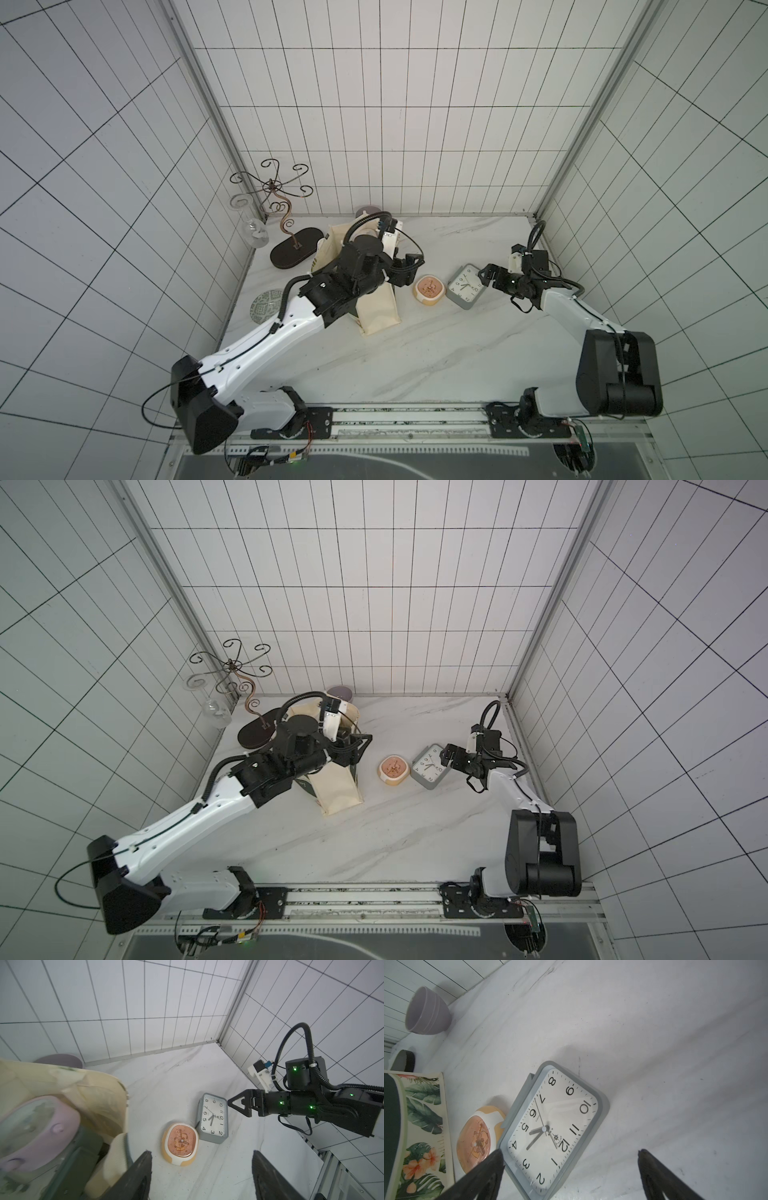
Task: Put the alarm clock into the canvas bag
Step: Adjust the alarm at the center of the board.
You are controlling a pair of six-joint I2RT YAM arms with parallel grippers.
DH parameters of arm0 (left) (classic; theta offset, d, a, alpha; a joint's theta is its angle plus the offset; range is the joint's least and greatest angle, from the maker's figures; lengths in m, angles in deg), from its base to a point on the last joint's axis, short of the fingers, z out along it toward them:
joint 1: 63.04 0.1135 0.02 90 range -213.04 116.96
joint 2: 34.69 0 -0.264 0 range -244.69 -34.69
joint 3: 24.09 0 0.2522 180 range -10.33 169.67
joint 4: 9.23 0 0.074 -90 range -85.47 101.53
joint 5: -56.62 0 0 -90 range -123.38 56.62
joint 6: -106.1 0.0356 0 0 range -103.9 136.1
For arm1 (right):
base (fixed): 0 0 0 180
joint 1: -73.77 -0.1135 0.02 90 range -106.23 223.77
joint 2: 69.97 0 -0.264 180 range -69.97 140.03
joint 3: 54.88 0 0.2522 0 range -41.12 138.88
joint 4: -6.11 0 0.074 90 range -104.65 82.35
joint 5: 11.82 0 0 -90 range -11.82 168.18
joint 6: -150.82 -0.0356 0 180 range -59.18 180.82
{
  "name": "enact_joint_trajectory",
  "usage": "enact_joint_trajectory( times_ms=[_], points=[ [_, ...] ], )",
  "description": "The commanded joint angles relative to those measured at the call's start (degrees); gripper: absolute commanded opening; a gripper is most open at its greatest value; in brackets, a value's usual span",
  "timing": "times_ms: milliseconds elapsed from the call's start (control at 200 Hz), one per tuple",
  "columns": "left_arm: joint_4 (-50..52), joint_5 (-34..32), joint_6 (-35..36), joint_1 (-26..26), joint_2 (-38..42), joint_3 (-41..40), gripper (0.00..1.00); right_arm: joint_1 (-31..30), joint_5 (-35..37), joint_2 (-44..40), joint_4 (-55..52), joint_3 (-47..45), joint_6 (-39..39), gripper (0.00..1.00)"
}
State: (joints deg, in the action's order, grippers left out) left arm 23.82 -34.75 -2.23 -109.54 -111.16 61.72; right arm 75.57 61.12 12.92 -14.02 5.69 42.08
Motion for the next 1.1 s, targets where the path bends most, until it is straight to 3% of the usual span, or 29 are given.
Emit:
enact_joint_trajectory(
  times_ms=[0, 225, 380, 785, 1094],
  points=[
    [-4.7, -0.5, 0.6, -3.0, -5.6, 4.2, 0.74, 0.3, -5.4, 2.6, 7.6, -3.4, -4.2, 1.0],
    [-6.1, 3.0, -0.1, -4.7, -20.9, 13.7, 0.74, 0.5, -9.2, 9.0, 15.1, -2.5, -9.0, 0.96],
    [-7.9, 1.7, 0.2, -4.3, -29.1, 17.7, 0.74, 0.2, -13.5, 14.3, 19.2, -0.7, -10.6, 0.91],
    [-8.7, 8.0, -3.0, 3.1, -41.4, 22.0, 0.73, -1.6, -21.8, 25.6, 21.1, 11.4, -8.1, 0.83],
    [-8.6, 16.0, -9.9, 4.8, -47.6, 24.1, 0.74, -1.5, -16.2, 18.6, 16.6, 7.4, -7.2, 0.83]
  ],
)
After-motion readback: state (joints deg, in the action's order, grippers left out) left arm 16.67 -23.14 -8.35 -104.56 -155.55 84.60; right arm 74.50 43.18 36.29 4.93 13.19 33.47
